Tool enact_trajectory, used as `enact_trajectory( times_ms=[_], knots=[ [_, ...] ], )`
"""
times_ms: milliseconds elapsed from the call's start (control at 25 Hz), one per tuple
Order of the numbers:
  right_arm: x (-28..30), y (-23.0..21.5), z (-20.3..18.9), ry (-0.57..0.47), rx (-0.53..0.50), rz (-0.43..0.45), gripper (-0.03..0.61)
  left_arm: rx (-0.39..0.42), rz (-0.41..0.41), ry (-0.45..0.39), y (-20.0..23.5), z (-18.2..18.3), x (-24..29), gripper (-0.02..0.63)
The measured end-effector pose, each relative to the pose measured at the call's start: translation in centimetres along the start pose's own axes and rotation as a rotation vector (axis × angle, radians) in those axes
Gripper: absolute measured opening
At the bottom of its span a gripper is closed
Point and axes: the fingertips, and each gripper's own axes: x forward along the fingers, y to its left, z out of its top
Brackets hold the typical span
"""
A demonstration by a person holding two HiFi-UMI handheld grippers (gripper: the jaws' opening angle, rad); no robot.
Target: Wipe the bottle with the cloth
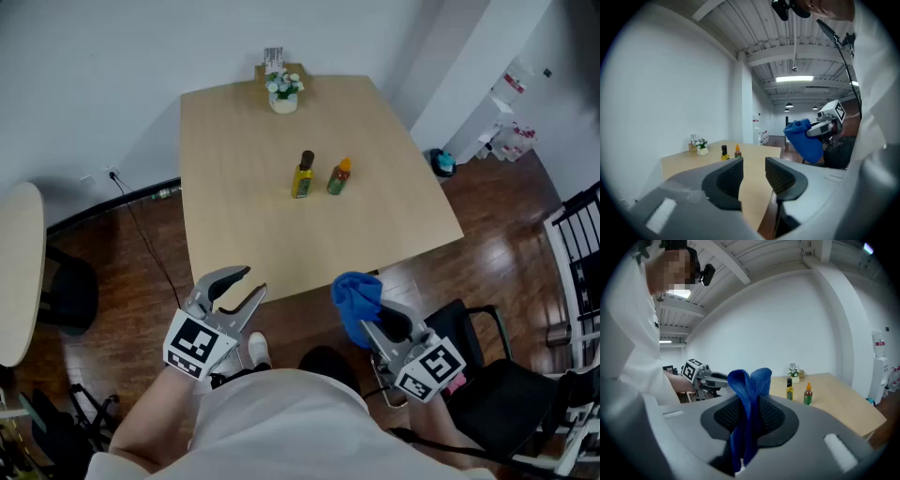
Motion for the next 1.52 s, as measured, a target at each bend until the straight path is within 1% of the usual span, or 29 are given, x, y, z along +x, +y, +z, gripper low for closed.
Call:
enact_trajectory(
  times_ms=[160, 240, 360, 480, 560, 720, 840, 920, 1160, 1200, 1320, 1520],
  knots=[
    [2.5, -2.0, 0.5, 0.017, 0.009, 0.034, 0.094, -0.031, 0.022, 0.023, 3.4, 0.0, 3.8, 0.156],
    [3.4, -4.0, 0.6, 0.034, 0.011, 0.042, 0.094, -0.044, 0.034, 0.022, 4.9, 0.6, 6.4, 0.158],
    [4.6, -7.0, 1.9, 0.035, 0.003, 0.058, 0.094, -0.067, 0.068, 0.014, 7.5, 1.5, 11.2, 0.166],
    [4.9, -10.7, 3.4, 0.04, -0.015, 0.081, 0.094, -0.107, 0.118, 0.02, 10.0, 2.1, 16.6, 0.188],
    [4.8, -13.7, 3.9, 0.049, -0.009, 0.084, 0.094, -0.119, 0.157, 0.037, 11.8, 2.1, 20.3, 0.195],
    [3.6, -19.1, 4.4, 0.067, -0.012, 0.078, 0.094, -0.169, 0.243, 0.081, 15.2, 0.7, 26.4, 0.201],
    [2.8, -22.6, 4.5, 0.083, -0.008, 0.068, 0.094, -0.211, 0.295, 0.102, 17.1, -0.5, 29.6, 0.226],
    [2.3, -24.5, 4.3, 0.097, -0.008, 0.064, 0.094, -0.217, 0.32, 0.111, 17.7, -1.1, 31.3, 0.249],
    [1.0, -28.0, 4.5, 0.125, -0.019, 0.069, 0.094, -0.249, 0.4, 0.115, 19.1, -3.0, 34.2, 0.249],
    [0.9, -28.5, 4.5, 0.126, -0.02, 0.069, 0.094, -0.251, 0.411, 0.114, 19.3, -3.1, 34.4, 0.24],
    [0.7, -29.6, 4.5, 0.133, -0.022, 0.069, 0.094, -0.245, 0.422, 0.107, 19.4, -3.2, 35.0, 0.168],
    [1.3, -29.8, 4.5, 0.136, -0.028, 0.087, 0.094, -0.235, 0.42, 0.123, 19.4, -3.2, 35.0, 0.161]
  ],
)
